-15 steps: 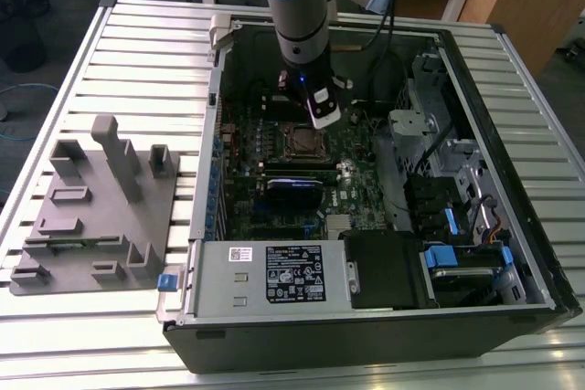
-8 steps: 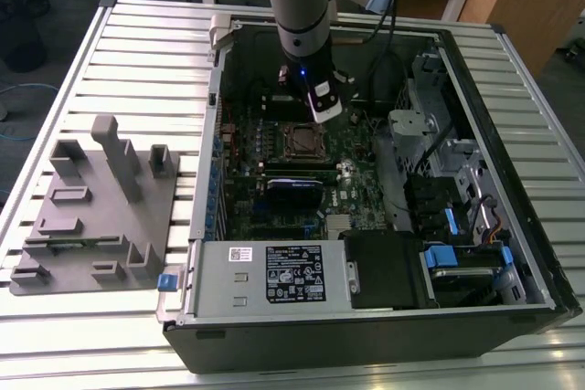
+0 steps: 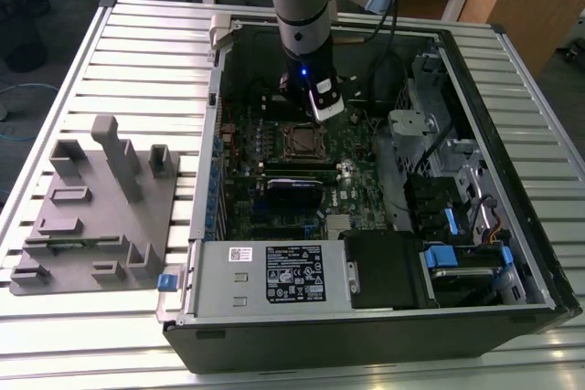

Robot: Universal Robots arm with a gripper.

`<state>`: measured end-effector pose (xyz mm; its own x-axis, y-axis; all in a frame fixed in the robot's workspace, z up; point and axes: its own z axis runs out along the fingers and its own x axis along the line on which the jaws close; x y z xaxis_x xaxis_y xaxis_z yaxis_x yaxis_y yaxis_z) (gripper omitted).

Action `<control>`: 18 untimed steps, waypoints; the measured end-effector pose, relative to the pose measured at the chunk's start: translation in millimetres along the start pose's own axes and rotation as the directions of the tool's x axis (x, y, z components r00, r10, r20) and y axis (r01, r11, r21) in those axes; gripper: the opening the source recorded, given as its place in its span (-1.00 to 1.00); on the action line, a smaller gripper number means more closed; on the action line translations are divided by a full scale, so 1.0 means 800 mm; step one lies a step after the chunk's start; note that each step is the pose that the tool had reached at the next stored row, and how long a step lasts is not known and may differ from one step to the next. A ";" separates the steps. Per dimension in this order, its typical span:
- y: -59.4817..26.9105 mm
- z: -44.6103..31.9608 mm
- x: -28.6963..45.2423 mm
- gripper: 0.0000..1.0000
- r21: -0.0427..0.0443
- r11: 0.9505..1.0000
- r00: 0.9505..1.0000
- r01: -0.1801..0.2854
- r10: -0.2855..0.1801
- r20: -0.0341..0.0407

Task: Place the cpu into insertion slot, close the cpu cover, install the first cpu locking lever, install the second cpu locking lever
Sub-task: 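Install the first cpu locking lever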

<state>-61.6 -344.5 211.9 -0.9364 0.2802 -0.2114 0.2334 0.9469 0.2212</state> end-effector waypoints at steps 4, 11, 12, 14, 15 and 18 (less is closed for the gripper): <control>0.000 -0.0001 0.0001 -0.79 0.001 1.000 1.000 0.000 0.000 -0.001; 0.000 0.0018 -0.0018 -0.79 0.035 0.999 0.993 -0.017 0.020 -0.112; 0.000 0.0022 -0.0019 -0.79 0.041 0.999 0.991 -0.019 0.024 -0.128; 0.000 0.0022 -0.0019 -0.79 0.044 0.999 0.991 -0.019 0.025 -0.134; 0.000 0.0022 -0.0019 -0.79 0.044 0.999 0.991 -0.019 0.025 -0.134; 0.000 0.0023 -0.0019 -0.79 0.044 0.999 0.991 -0.019 0.025 -0.134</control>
<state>-59.6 -344.5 210.5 -0.9570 0.2798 -0.0761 0.2625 0.9474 0.1831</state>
